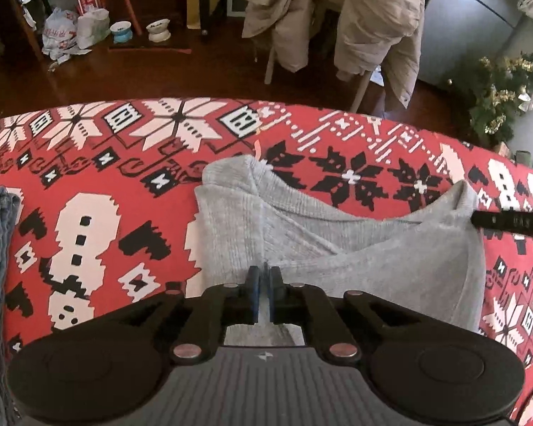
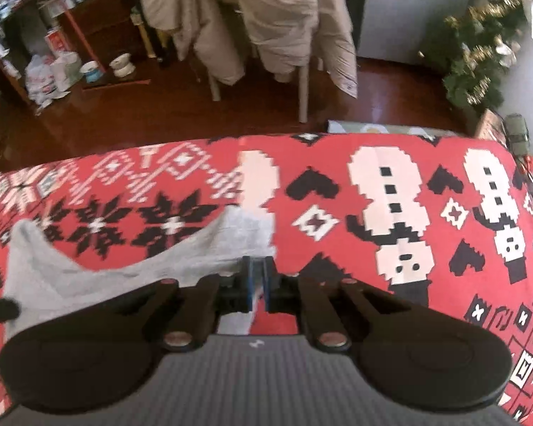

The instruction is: Fold clothes

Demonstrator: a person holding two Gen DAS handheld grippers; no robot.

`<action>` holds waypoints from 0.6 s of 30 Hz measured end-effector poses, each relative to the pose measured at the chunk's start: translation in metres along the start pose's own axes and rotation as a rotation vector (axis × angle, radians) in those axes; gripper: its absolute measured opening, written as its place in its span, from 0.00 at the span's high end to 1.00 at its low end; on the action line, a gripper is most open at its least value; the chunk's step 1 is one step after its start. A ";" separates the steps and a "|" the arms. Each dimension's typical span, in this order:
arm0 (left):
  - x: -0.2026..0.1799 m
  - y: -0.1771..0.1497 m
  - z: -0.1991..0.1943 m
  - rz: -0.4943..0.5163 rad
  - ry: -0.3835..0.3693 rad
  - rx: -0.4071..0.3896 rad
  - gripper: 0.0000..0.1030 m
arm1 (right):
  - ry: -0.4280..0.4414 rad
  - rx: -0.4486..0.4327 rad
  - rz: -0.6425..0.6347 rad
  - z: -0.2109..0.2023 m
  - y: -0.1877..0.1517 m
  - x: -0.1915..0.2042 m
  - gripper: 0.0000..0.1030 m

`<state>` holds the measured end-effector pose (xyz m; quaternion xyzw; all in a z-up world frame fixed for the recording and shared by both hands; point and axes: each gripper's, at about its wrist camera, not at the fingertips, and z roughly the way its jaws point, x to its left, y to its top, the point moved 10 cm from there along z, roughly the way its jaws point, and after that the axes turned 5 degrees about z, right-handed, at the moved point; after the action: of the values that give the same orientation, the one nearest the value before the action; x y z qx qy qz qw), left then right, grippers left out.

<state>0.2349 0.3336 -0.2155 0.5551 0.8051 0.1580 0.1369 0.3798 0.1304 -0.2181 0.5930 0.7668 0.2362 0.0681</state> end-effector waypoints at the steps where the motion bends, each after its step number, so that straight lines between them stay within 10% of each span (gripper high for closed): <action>1: 0.000 0.000 -0.001 0.000 0.000 -0.001 0.96 | 0.001 -0.003 0.012 0.000 0.003 -0.003 0.94; 13: -0.032 0.012 -0.030 0.064 -0.085 -0.074 0.96 | 0.064 0.064 0.036 -0.016 -0.037 0.017 0.94; 18: -0.072 0.023 -0.026 0.093 -0.282 -0.071 0.96 | 0.070 0.036 0.062 -0.018 -0.040 0.020 0.94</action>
<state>0.2692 0.2711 -0.1786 0.6034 0.7451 0.1130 0.2607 0.3318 0.1368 -0.2163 0.6090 0.7541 0.2449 0.0230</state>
